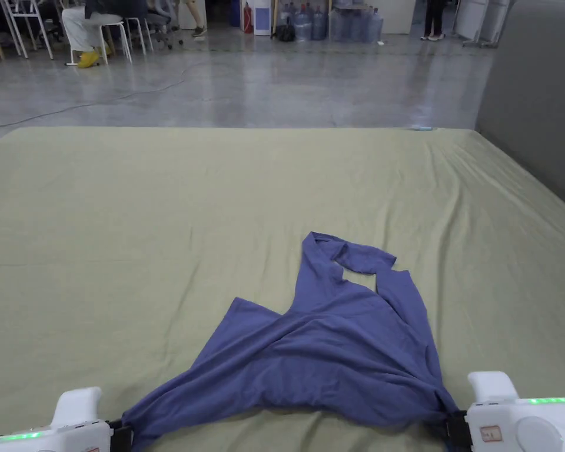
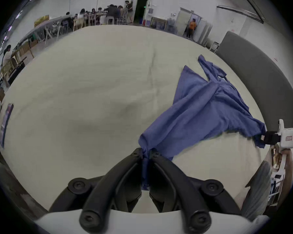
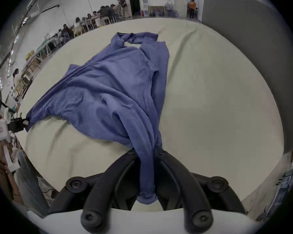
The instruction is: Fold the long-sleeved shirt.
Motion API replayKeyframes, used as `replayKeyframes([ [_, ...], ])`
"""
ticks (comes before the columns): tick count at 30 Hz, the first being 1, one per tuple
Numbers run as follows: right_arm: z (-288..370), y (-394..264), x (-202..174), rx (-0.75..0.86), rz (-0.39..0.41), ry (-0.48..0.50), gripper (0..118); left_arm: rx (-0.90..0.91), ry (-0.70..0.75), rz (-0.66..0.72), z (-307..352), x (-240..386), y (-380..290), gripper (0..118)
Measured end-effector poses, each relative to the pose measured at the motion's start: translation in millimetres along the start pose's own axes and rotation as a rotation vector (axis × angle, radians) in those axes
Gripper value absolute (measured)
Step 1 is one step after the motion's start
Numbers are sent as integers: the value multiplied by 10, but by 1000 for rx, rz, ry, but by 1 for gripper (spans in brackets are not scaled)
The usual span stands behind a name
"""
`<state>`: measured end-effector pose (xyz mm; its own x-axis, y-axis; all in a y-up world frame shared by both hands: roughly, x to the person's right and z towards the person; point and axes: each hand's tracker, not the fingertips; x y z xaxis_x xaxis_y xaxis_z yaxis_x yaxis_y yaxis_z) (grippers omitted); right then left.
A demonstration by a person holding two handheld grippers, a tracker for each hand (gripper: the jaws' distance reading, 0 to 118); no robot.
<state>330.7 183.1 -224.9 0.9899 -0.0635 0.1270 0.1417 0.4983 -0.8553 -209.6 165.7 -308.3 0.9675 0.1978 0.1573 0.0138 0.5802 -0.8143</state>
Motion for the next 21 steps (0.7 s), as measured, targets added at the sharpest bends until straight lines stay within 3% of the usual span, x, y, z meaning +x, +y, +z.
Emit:
replayKeyframes([
  [1,65,43,-21,8,4,-6,54,32,-4,17,24,-8,35,48],
  [2,117,76,-19,19,9,-18,101,30,-4,16,46,-19,79,98],
  [3,154,114,-6,22,15,-38,118,18,-2,12,67,1,109,118],
  [7,683,333,-90,185,3,-65,114,92,-14,-7,389,107,266,118],
  [8,779,385,-125,220,0,-60,109,96,-5,-4,448,135,320,110],
  [9,857,419,-157,253,3,-44,84,104,1,3,488,142,367,64],
  [10,796,502,-104,287,4,-22,35,120,5,12,530,149,416,2],
  [11,822,536,-134,301,1,-14,2,139,8,9,541,154,465,0],
  [13,772,565,-201,295,-11,-37,2,146,40,-11,512,172,504,0],
  [17,682,533,-298,270,10,9,2,90,44,16,438,222,485,2],
  [19,643,500,-344,255,26,18,2,59,89,46,362,210,455,25],
  [20,624,488,-364,247,35,20,2,40,119,59,294,195,434,25],
  [21,617,481,-393,241,44,18,2,5,135,66,218,184,420,86],
])
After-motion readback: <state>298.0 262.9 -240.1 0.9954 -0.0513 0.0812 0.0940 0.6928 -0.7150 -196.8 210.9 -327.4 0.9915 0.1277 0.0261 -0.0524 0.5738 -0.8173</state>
